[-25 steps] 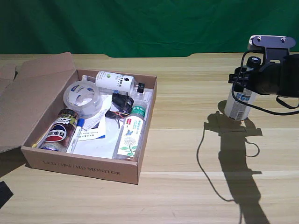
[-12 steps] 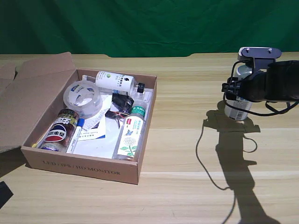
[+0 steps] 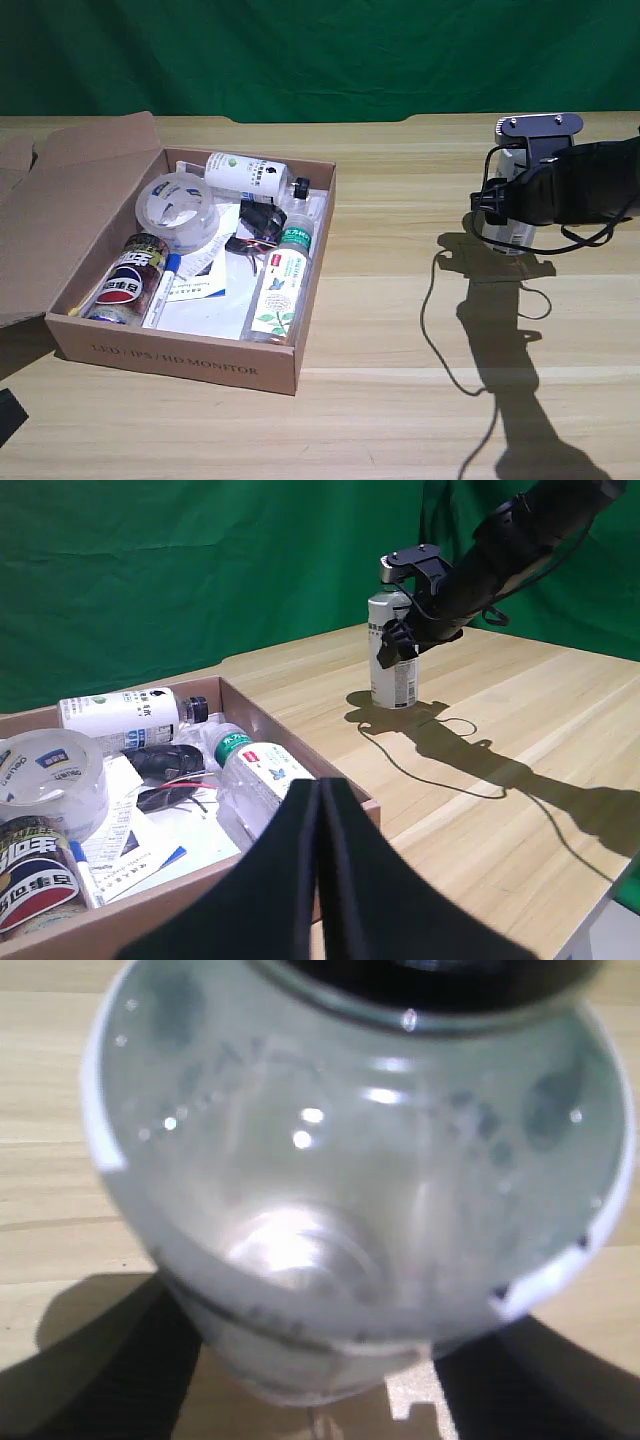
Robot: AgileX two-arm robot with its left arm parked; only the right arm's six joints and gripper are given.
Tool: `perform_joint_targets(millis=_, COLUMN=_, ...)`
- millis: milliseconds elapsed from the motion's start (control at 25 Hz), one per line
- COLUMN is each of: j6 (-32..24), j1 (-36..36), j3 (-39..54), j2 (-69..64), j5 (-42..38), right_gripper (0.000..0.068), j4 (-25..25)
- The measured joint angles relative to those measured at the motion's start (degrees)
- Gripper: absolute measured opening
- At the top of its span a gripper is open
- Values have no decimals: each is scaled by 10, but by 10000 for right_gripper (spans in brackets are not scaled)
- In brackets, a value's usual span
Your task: Place the white bottle into the box.
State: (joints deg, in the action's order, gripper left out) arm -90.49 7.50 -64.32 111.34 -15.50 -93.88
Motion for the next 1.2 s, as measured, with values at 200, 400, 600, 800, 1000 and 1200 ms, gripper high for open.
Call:
perform_joint_targets(millis=200, j6=2, j1=0, j3=0, j2=2, j5=1, right_gripper=503, j4=10)
perform_joint_targets(millis=400, j6=-19, j1=0, j3=2, j2=-12, j5=37, right_gripper=503, j4=10)
perform_joint_targets(millis=600, j6=-52, j1=46, j3=8, j2=-93, j5=118, right_gripper=503, j4=11)
perform_joint_targets(millis=800, j6=-54, j1=144, j3=9, j2=-167, j5=206, right_gripper=503, j4=3)
perform_joint_targets(millis=1000, j6=-54, j1=235, j3=8, j2=-164, j5=280, right_gripper=503, j4=-40)
perform_joint_targets(millis=1200, j6=-52, j1=265, j3=-27, j2=-82, j5=328, right_gripper=503, j4=-44)
